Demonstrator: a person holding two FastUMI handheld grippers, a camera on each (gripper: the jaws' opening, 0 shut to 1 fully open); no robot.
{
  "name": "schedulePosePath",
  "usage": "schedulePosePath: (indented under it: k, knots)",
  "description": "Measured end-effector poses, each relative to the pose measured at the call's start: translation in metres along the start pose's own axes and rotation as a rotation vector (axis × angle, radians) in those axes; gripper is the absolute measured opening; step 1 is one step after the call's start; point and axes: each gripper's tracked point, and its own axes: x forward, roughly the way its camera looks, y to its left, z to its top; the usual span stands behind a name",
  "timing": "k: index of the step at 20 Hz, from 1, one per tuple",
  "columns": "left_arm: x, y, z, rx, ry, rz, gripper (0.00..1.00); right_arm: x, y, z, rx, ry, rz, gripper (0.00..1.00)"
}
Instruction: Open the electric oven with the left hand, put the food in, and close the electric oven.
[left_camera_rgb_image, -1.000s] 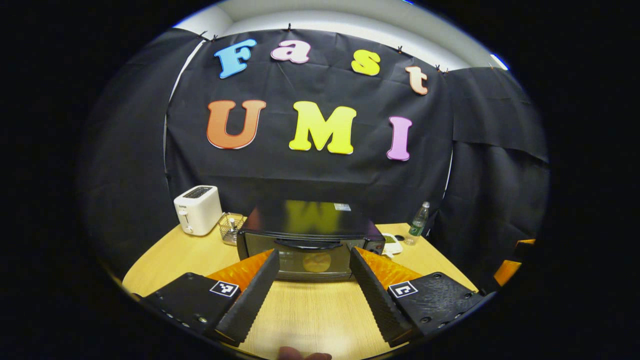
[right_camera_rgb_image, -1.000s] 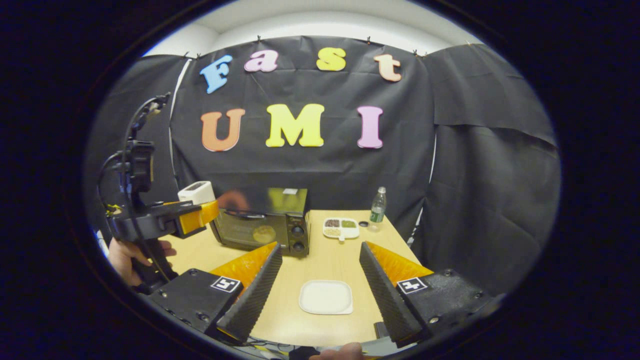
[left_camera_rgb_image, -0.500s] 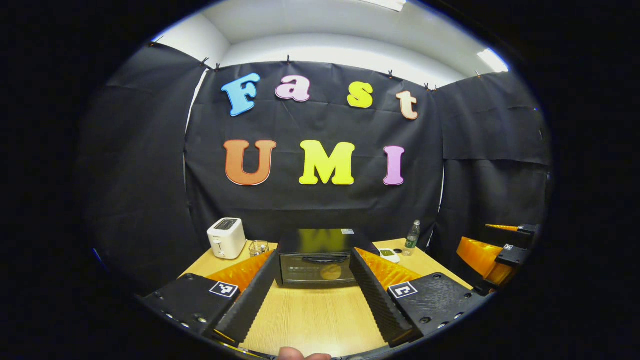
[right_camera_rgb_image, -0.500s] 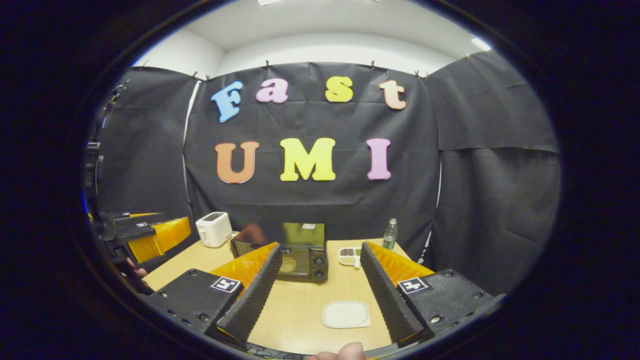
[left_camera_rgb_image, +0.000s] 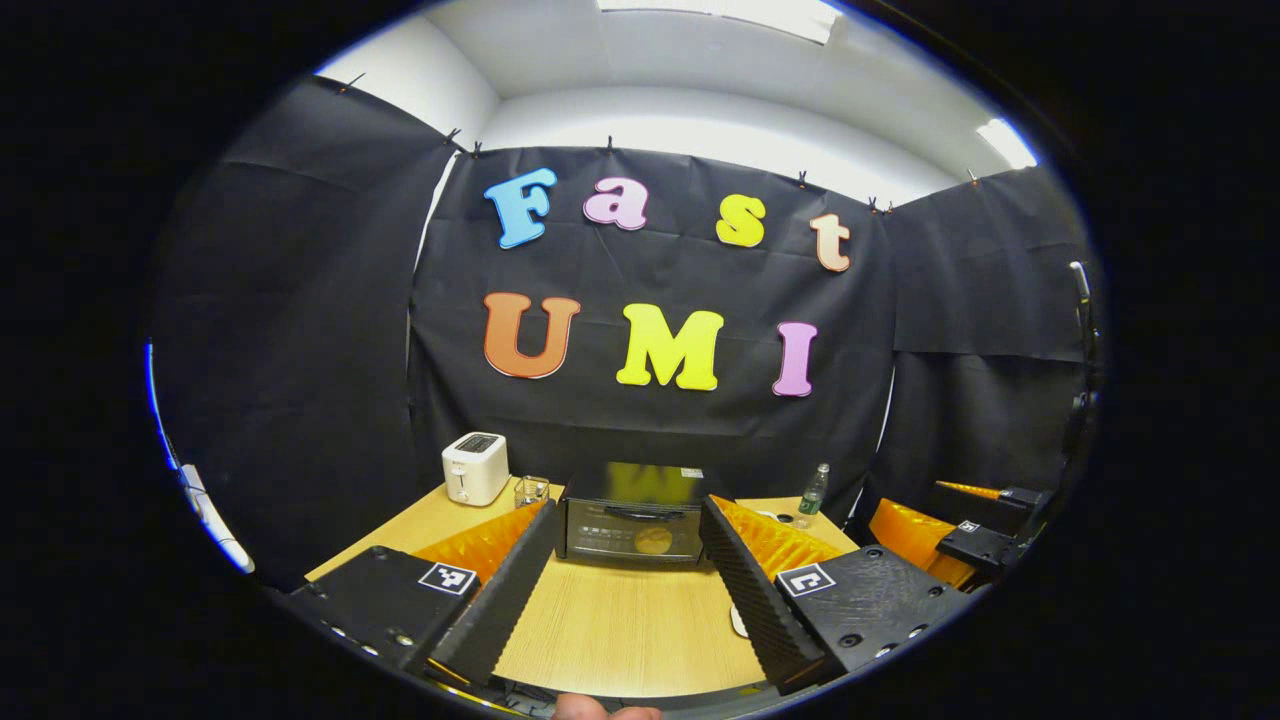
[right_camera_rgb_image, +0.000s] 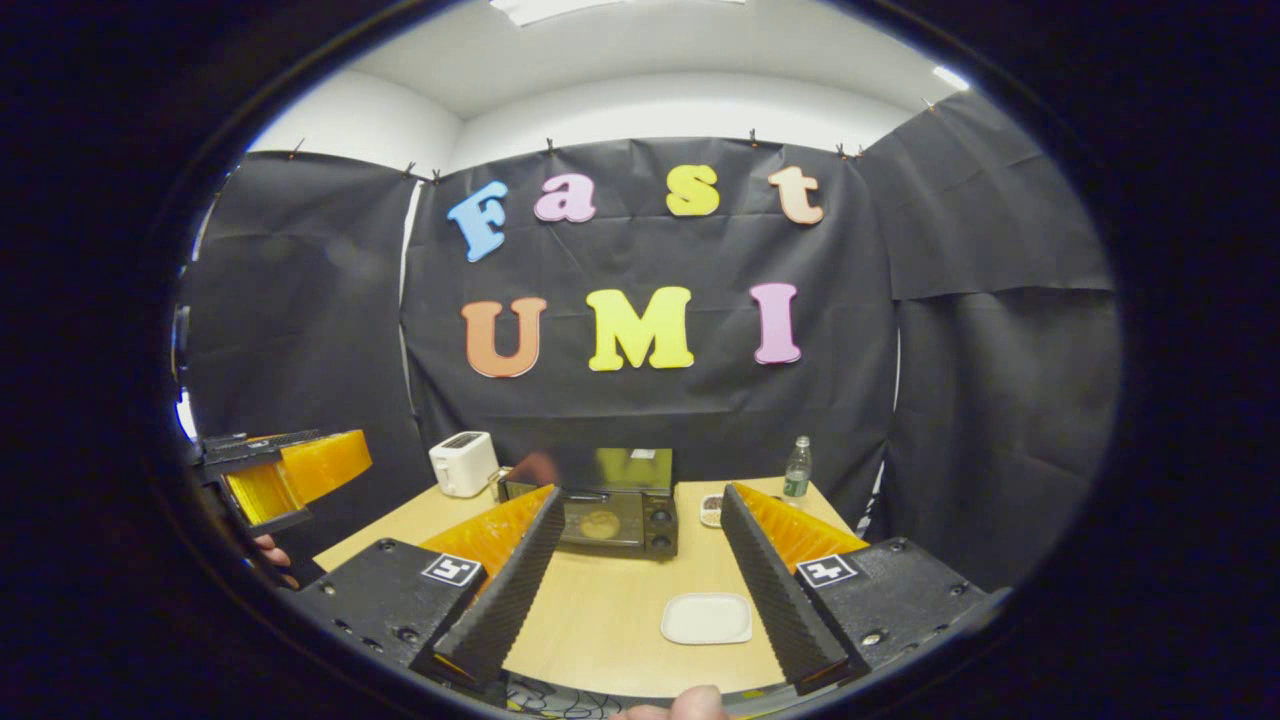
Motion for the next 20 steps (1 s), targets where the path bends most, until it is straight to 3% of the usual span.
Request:
schedulePosePath:
  k: [7, 12, 13, 17, 18, 20]
  knots:
    - [-0.050, 0.002, -0.021, 0.025, 0.053, 0.080, 0.93, -0.027, 0.016, -0.023, 0.036, 0.050, 0.094, 1.00]
    - [-0.060, 0.005, -0.024, 0.016, 0.047, 0.111, 0.93, -0.043, 0.013, -0.018, 0.048, 0.053, 0.087, 1.00]
    - [-0.060, 0.004, -0.024, 0.016, 0.048, 0.107, 0.97, -0.046, 0.012, -0.017, 0.051, 0.054, 0.079, 1.00]
    - [-0.060, 0.015, -0.015, 0.022, 0.031, 0.114, 0.89, -0.047, 0.019, -0.015, 0.052, 0.049, 0.084, 0.99]
    - [-0.061, 0.017, -0.015, 0.013, 0.032, 0.118, 0.93, -0.047, 0.019, -0.014, 0.053, 0.050, 0.081, 0.98]
    - [-0.062, 0.021, -0.016, 0.011, 0.033, 0.128, 0.94, -0.045, 0.022, -0.011, 0.069, 0.043, 0.081, 0.97]
